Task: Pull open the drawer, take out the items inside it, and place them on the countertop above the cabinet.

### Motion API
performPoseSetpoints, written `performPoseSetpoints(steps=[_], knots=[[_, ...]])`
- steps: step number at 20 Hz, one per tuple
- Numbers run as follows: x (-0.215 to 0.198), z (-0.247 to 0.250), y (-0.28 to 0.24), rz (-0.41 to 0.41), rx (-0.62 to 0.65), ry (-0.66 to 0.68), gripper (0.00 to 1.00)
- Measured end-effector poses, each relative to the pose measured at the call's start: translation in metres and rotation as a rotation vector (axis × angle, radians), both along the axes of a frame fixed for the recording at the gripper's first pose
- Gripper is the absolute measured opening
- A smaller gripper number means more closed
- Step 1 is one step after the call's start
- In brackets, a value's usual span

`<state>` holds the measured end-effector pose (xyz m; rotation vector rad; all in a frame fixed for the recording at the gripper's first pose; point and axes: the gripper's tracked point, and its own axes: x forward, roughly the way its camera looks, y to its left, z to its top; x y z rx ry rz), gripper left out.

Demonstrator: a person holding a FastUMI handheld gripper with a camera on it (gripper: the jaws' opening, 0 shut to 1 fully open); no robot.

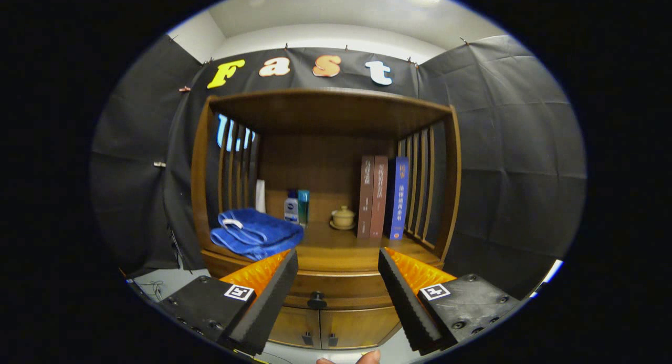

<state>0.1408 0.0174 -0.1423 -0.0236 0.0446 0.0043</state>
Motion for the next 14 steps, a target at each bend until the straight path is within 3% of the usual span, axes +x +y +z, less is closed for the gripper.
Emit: performPoseSetpoints(steps=[7,12,14], knots=[[0.051,-0.116,0.031,0.046,0.052,0.115,0.99],[0.066,-0.165,0.024,0.033,0.041,0.193,0.99],[0.075,-0.177,0.024,0.029,0.029,0.212,0.86]])
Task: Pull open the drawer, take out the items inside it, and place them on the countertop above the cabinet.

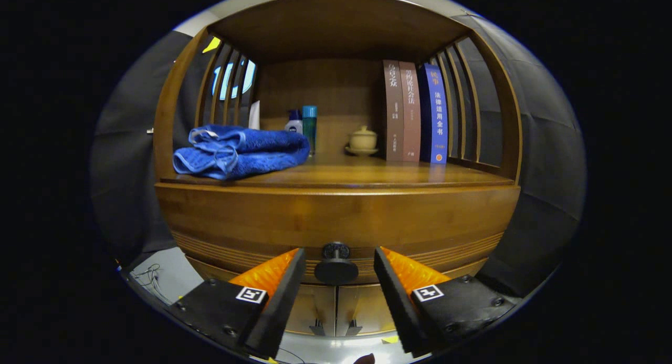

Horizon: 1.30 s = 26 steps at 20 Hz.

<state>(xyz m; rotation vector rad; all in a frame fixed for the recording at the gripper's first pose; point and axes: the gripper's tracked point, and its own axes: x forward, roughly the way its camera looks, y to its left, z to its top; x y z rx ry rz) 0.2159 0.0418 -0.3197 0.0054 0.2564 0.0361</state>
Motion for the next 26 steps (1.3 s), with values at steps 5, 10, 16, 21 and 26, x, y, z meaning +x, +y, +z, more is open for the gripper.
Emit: performPoseSetpoints(steps=[5,10,16,21,26], knots=[[0.005,-0.004,0.004,-0.004,-0.015,0.0,0.45],[-0.001,-0.003,0.004,0.009,-0.018,0.0,0.4],[-0.04,0.0,0.0,0.001,0.009,0.009,0.4],[-0.08,0.002,-0.003,0.0,0.035,0.016,0.4],[-0.113,0.004,-0.007,-0.001,0.047,0.012,0.4]])
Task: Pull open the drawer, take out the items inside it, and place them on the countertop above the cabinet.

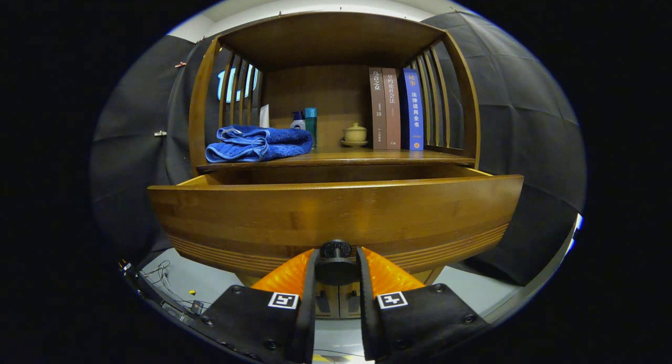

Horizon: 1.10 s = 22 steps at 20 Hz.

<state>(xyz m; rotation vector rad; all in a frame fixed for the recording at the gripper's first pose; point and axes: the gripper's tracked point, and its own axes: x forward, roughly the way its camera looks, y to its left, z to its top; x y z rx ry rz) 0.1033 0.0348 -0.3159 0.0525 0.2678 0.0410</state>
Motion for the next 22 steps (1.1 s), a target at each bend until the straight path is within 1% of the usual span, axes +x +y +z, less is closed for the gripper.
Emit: performPoseSetpoints(steps=[8,9,18,21,22], knots=[[-0.037,-0.006,-0.004,0.016,0.01,0.026,0.4],[-0.038,-0.004,-0.004,0.016,0.008,0.005,0.4],[-0.039,-0.007,-0.004,0.031,-0.014,0.015,0.4],[-0.039,-0.006,-0.007,0.04,-0.027,0.02,0.46],[-0.04,-0.006,-0.008,0.042,-0.039,0.024,0.6]])
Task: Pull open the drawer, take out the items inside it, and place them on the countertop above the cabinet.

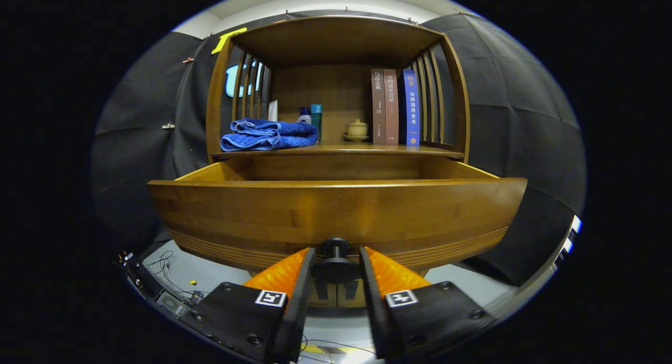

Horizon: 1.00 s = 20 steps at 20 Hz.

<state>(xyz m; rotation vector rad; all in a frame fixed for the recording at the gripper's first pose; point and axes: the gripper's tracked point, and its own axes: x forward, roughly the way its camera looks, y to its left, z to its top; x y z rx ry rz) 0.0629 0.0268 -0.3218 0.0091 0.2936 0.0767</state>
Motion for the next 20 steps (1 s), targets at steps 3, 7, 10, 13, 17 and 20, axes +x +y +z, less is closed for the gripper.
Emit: performPoseSetpoints(steps=[3,7,10,13,17,20], knots=[[-0.009,0.009,-0.005,0.023,-0.014,0.006,1.0],[-0.024,0.041,-0.019,0.032,-0.047,-0.012,1.0],[-0.029,0.083,-0.024,0.05,-0.054,-0.038,1.0],[-0.023,0.132,-0.024,0.071,-0.033,-0.088,0.99],[0.002,0.165,-0.016,0.1,0.045,-0.044,0.99],[0.03,0.159,-0.01,0.106,0.06,0.087,0.99]])
